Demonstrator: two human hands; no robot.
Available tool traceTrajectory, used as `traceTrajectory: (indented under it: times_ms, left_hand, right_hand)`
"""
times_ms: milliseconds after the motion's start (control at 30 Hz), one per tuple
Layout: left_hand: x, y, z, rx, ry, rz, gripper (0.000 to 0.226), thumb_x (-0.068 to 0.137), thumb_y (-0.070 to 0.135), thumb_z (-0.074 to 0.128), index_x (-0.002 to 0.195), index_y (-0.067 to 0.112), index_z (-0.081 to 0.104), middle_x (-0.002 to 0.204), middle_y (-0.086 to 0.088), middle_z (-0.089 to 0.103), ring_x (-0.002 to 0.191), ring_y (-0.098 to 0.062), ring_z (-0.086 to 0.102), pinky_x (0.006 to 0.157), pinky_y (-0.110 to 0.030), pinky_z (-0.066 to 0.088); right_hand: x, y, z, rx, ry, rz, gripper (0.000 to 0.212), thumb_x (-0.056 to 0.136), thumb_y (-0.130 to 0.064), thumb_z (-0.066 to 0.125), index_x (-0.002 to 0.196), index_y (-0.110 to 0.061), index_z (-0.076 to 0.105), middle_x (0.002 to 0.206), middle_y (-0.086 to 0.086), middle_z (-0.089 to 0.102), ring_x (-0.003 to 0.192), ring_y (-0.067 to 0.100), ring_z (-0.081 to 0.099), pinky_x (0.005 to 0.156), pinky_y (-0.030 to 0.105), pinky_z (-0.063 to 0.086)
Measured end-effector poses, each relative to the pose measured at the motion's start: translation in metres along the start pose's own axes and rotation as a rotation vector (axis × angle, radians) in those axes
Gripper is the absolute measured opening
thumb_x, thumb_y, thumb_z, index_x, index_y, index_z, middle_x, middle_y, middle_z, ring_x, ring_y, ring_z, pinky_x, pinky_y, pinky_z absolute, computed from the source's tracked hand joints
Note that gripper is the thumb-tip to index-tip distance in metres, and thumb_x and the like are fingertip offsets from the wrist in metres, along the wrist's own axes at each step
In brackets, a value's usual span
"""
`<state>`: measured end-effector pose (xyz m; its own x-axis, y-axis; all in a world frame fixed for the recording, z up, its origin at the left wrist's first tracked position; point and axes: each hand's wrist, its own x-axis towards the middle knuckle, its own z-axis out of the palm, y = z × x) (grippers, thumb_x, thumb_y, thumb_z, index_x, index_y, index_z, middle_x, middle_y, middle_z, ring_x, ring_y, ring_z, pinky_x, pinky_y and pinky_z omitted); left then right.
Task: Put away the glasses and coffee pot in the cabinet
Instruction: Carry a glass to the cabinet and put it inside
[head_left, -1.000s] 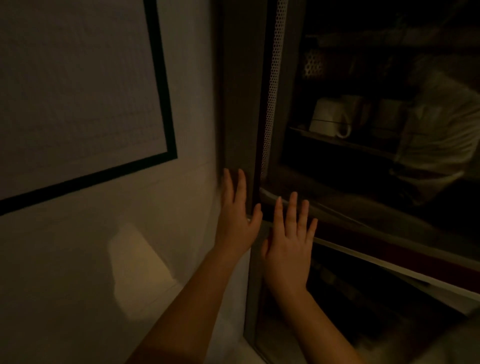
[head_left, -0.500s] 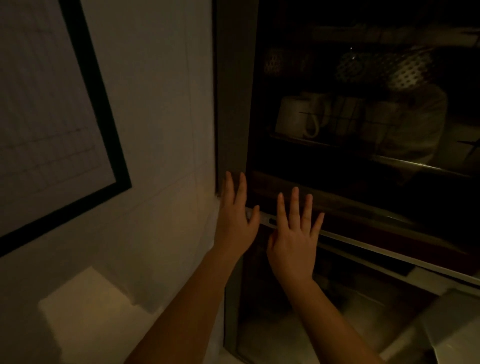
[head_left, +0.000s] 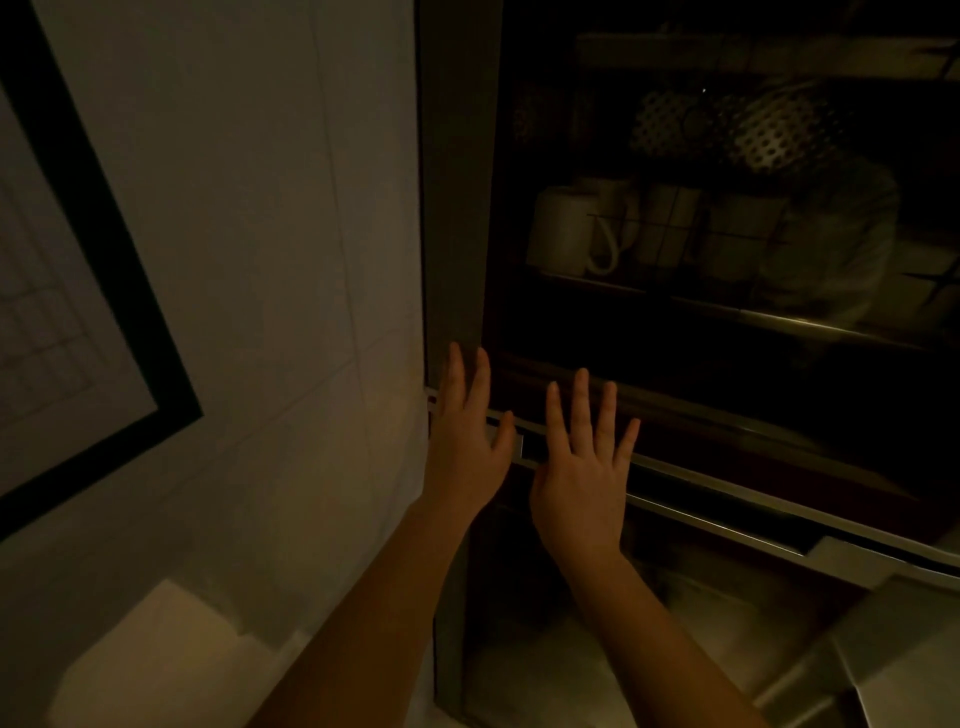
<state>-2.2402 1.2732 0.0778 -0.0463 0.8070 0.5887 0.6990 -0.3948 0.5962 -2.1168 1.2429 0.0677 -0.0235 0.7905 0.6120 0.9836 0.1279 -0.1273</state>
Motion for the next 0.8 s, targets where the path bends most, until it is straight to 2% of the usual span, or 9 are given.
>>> traceTrajectory:
  times_ms: [133,233,333,400,467,533,667,800]
  left_hand:
    - [0.004,0.001,0.000,-0.007,0.002,-0.006,0.069,0.094,0.033,0.047,0.153,0.015,0.014,0.160,-0.005,-0.002,0.148,-0.021,0.005,0.113,-0.019,0.003]
    - [0.005,0.001,0.000,0.018,0.010,-0.004,0.069,0.096,0.026,0.053,0.153,0.013,0.016,0.161,-0.007,-0.001,0.147,-0.018,0.003,0.108,-0.006,-0.008]
    - [0.004,0.001,-0.001,0.004,-0.003,-0.012,0.069,0.097,0.026,0.053,0.153,0.014,0.015,0.160,-0.004,-0.003,0.147,-0.018,0.003,0.104,-0.002,-0.012]
    - [0.003,0.003,-0.002,-0.009,-0.017,-0.017,0.068,0.096,0.033,0.049,0.153,0.016,0.015,0.161,-0.005,-0.001,0.148,-0.019,0.004,0.108,-0.006,-0.008]
    - [0.001,0.008,-0.004,-0.037,-0.032,-0.021,0.068,0.094,0.040,0.042,0.152,0.017,0.018,0.162,-0.005,0.004,0.148,-0.019,0.008,0.116,-0.019,0.004]
    - [-0.004,0.014,-0.006,-0.072,-0.053,-0.028,0.065,0.095,0.036,0.046,0.152,0.017,0.021,0.161,-0.005,0.010,0.148,-0.019,0.012,0.117,-0.030,0.016]
    - [-0.020,0.026,-0.004,-0.088,-0.103,-0.021,0.059,0.098,0.027,0.051,0.151,0.019,0.027,0.158,0.000,0.023,0.146,-0.015,0.017,0.115,-0.028,0.020]
    - [-0.040,0.040,0.010,-0.114,-0.180,0.020,0.054,0.098,0.028,0.052,0.148,0.018,0.035,0.152,0.000,0.036,0.141,-0.014,0.028,0.115,-0.038,0.029]
  right_hand:
    - [0.003,0.003,0.003,-0.009,0.001,0.002,0.081,0.082,-0.019,0.060,0.152,-0.017,0.019,0.161,0.008,-0.001,0.147,0.030,-0.010,0.115,0.057,0.000]
    - [0.003,0.003,0.003,-0.010,0.001,0.004,0.077,0.083,-0.021,0.052,0.152,-0.017,0.019,0.161,0.008,-0.002,0.147,0.029,-0.011,0.116,0.057,0.000]
    - [0.003,0.002,0.002,0.017,0.002,0.004,0.075,0.083,-0.021,0.050,0.152,-0.017,0.019,0.161,0.009,0.000,0.147,0.030,-0.009,0.116,0.059,0.003]
    - [0.003,0.001,-0.001,0.035,0.007,0.011,0.072,0.084,-0.022,0.045,0.151,-0.016,0.021,0.161,0.008,0.001,0.147,0.030,-0.008,0.116,0.058,0.005]
    - [0.001,0.000,-0.005,0.077,0.034,0.015,0.067,0.085,-0.022,0.042,0.150,-0.014,0.026,0.161,0.009,0.004,0.147,0.029,-0.006,0.117,0.056,0.007]
    - [-0.002,0.001,-0.008,0.128,0.077,0.013,0.063,0.085,-0.021,0.045,0.146,-0.013,0.035,0.160,0.010,0.013,0.148,0.029,0.001,0.117,0.055,0.011]
    - [-0.015,0.011,-0.015,0.186,0.144,0.078,0.050,0.087,-0.018,0.053,0.137,-0.010,0.047,0.150,0.013,0.037,0.143,0.030,0.023,0.114,0.055,0.025]
    - [-0.032,0.030,-0.023,0.192,0.147,0.166,0.050,0.091,-0.030,0.036,0.134,-0.010,0.051,0.142,0.011,0.048,0.138,0.029,0.035,0.110,0.053,0.033]
